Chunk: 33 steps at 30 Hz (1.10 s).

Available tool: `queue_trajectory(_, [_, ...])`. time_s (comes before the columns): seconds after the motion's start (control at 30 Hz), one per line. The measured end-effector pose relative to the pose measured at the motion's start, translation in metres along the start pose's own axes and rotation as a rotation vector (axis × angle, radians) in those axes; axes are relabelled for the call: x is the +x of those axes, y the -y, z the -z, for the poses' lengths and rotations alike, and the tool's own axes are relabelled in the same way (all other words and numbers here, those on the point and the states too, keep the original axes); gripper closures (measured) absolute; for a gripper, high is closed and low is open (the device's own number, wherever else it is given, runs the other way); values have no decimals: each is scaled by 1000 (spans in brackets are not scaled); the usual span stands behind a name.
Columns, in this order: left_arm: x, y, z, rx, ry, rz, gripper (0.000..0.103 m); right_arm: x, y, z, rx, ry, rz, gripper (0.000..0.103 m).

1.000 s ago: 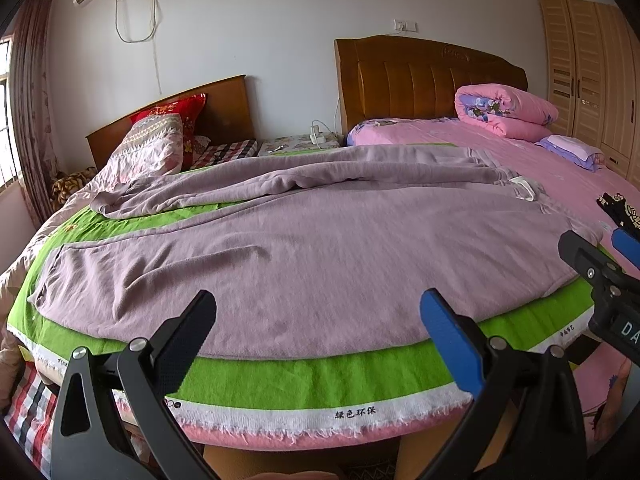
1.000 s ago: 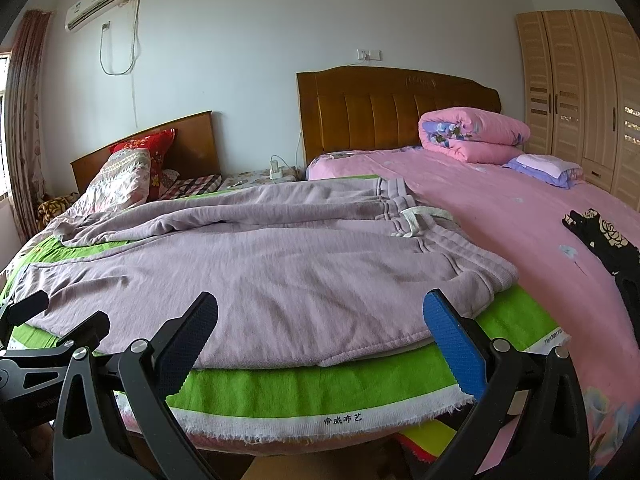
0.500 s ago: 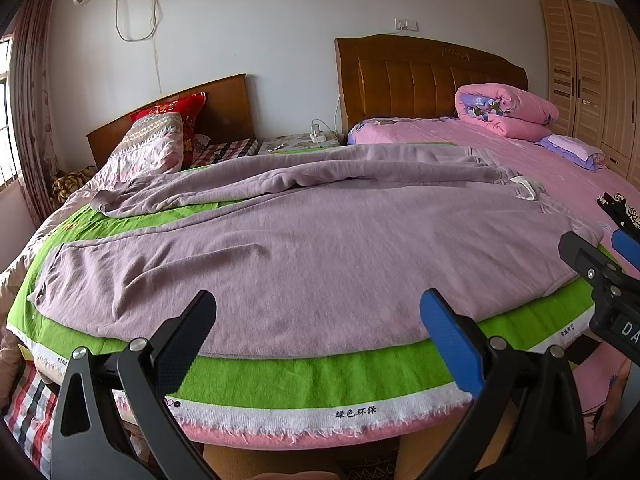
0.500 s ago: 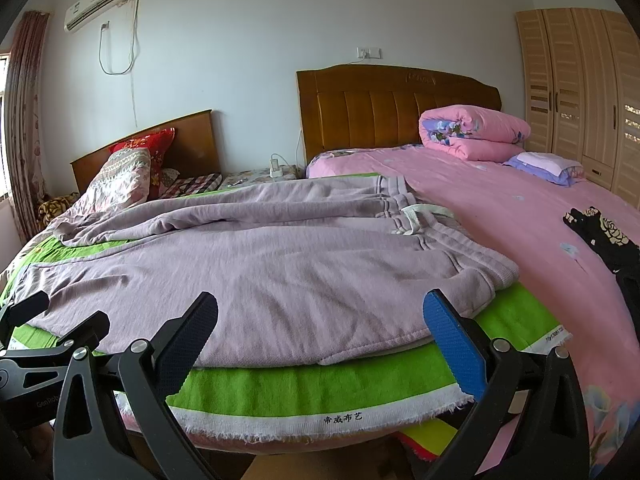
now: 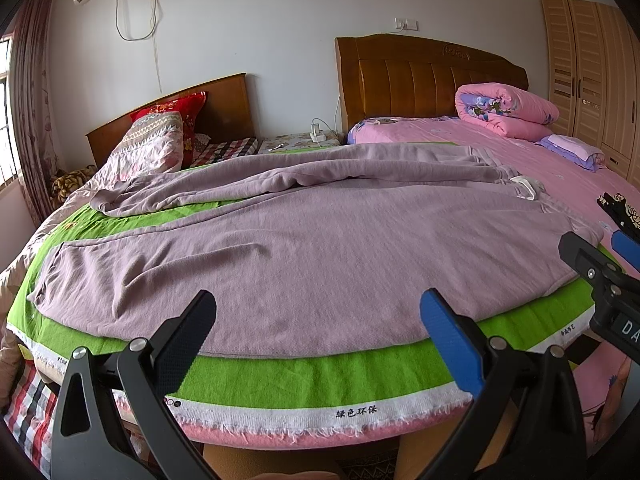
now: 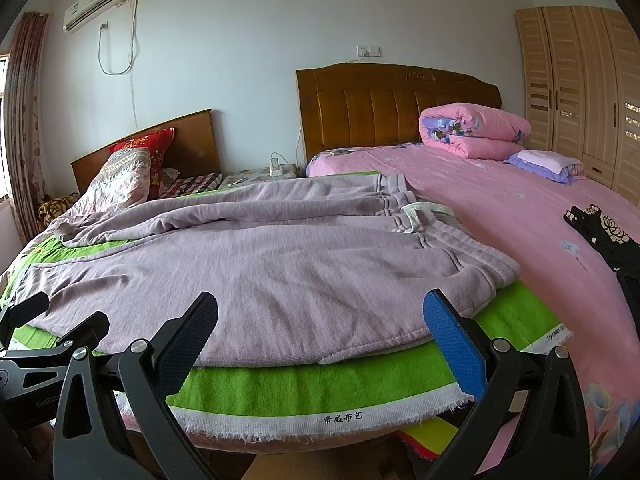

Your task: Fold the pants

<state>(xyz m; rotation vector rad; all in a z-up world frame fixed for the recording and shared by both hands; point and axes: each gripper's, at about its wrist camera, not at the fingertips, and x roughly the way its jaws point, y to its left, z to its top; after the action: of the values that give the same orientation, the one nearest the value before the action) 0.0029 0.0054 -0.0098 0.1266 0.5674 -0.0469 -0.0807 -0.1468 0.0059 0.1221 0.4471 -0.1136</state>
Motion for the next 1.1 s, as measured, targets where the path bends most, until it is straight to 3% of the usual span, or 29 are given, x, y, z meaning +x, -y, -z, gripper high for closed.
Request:
queue_trajectory(0.77, [2, -2, 5, -5, -16, 2, 1, 1, -2, 3, 4, -11, -4, 4])
queue_trajectory(0.9, [5, -7, 4, -22, -41, 54, 1, 3, -1, 3, 0, -21, -13, 4])
queue_trajectory(1.0, [7, -12, 1, -10, -48, 101, 1, 8, 3, -2, -6, -49, -46, 4])
queue_trajectory(1.1, [15, -15, -13, 52, -76, 84, 1, 23, 12, -13, 5, -130, -149, 4])
